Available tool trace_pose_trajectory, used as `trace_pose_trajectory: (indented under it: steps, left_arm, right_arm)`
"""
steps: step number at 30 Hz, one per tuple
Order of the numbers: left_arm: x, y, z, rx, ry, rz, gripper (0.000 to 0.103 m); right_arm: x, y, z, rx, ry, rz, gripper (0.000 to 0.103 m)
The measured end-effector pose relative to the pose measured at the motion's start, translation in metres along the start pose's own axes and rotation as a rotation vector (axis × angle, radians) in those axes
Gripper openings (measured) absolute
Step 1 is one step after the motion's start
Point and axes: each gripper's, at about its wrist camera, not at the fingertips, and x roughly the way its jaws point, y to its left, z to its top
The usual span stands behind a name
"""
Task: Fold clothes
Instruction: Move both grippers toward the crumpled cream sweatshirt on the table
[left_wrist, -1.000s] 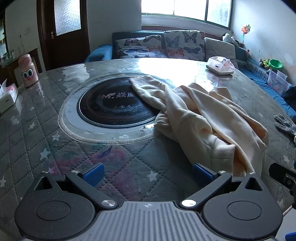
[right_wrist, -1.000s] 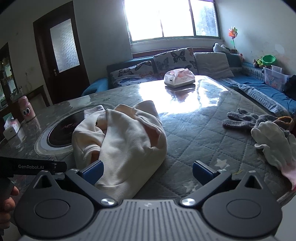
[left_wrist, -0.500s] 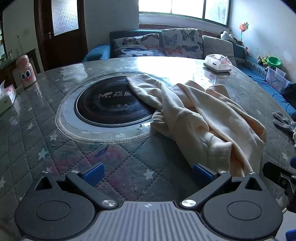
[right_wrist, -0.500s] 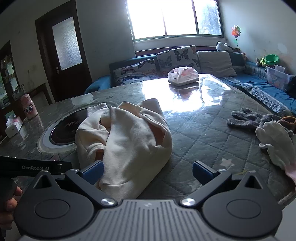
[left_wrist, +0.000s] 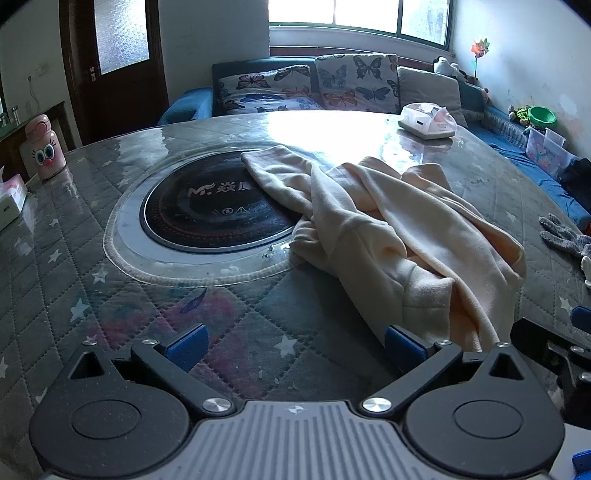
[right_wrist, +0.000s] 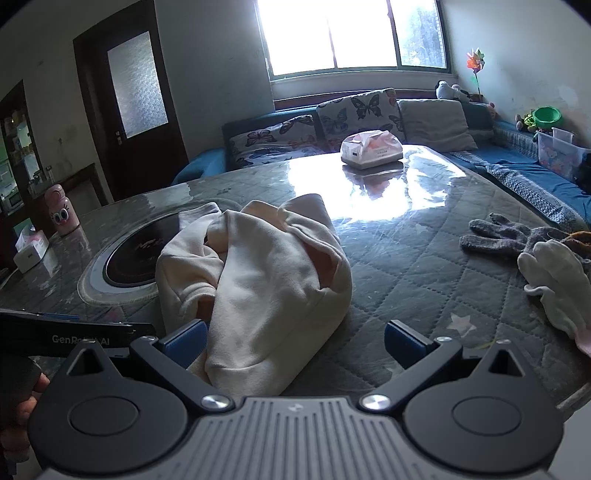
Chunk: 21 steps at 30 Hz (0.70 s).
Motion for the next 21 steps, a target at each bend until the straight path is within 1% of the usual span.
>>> trace_pose_trajectory:
  steps: [21]
  left_arm:
    - [0.0032, -0.0061, 0.0005, 0.018, 0.012, -0.006, 0.103]
  right_arm:
    - [0.0048, 0.0026, 0.0004, -0.004, 0.010, 0.012, 0.103]
